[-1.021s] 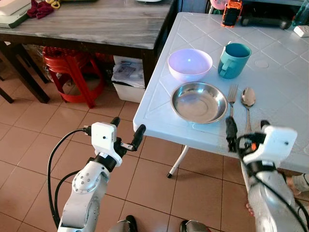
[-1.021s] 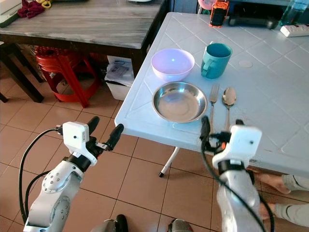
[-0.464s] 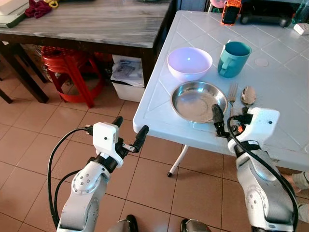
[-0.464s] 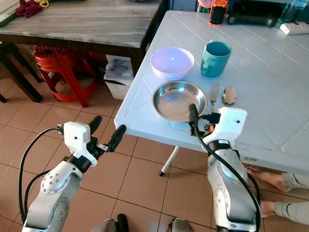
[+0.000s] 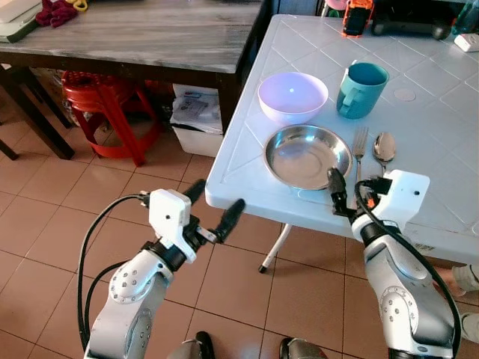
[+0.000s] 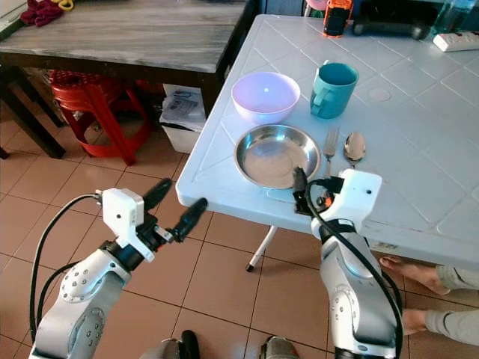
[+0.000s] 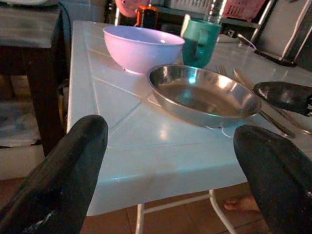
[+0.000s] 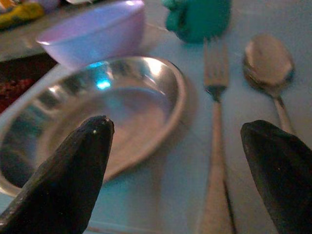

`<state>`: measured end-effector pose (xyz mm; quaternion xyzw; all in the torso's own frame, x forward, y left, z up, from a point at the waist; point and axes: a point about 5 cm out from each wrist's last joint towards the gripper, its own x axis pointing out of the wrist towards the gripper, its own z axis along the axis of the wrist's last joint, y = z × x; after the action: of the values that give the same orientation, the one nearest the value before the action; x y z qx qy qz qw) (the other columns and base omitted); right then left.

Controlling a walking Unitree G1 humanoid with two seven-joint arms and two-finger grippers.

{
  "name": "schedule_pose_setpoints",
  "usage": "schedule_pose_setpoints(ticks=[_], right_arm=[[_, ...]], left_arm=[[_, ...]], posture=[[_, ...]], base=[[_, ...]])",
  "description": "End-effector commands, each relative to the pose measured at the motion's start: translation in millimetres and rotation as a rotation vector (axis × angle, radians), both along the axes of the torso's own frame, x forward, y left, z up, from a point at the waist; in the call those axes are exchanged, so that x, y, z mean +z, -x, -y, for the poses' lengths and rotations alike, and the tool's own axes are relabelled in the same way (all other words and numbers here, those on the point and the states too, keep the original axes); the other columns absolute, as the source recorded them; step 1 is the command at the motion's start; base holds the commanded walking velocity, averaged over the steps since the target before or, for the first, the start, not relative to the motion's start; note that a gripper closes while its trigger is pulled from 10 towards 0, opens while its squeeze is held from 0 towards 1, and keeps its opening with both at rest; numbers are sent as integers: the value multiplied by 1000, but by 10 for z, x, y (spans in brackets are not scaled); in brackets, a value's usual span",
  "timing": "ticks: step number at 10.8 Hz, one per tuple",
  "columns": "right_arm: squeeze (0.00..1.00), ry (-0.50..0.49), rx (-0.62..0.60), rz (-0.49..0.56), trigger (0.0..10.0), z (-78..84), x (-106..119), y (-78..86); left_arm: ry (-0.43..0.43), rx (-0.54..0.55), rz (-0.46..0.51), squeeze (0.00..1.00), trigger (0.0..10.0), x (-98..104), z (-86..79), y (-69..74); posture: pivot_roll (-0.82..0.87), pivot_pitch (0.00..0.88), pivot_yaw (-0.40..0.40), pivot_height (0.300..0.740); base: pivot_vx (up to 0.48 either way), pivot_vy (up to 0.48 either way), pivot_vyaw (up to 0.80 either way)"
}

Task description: Setting the table

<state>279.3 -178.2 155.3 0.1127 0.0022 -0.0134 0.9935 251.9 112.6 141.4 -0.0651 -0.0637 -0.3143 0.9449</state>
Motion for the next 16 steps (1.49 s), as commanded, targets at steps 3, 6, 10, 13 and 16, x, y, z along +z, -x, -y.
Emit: schedule_pose_setpoints(ticks=[3,6,10,13,16], right_arm=[[0,-74,-13,-39,10000,29,9,-51],[0,-46,-7,-36,10000,-2,118,-132],[0,-22,51,34,10000,-64,174,-165],[0,-110,61,-15,10000,-105,73,-233],[0,-100,75,-41,10000,-93,-8,-292]], left_arm=[[-60,-9,54,0,10000,-55,-34,17],[-44,3,62,0,10000,-42,9,27],[-37,24,54,0,10000,-69,6,33],[-35,19,58,0,10000,-51,35,44],[-36,22,54,0,10000,-47,39,61]], posture=[[-185,235,46,740],[-185,238,43,740],[-180,239,38,740],[-173,250,42,740],[-167,261,40,740]], base=[[0,0,0],[0,0,0],[0,0,0],[0,0,0],[0,0,0]])
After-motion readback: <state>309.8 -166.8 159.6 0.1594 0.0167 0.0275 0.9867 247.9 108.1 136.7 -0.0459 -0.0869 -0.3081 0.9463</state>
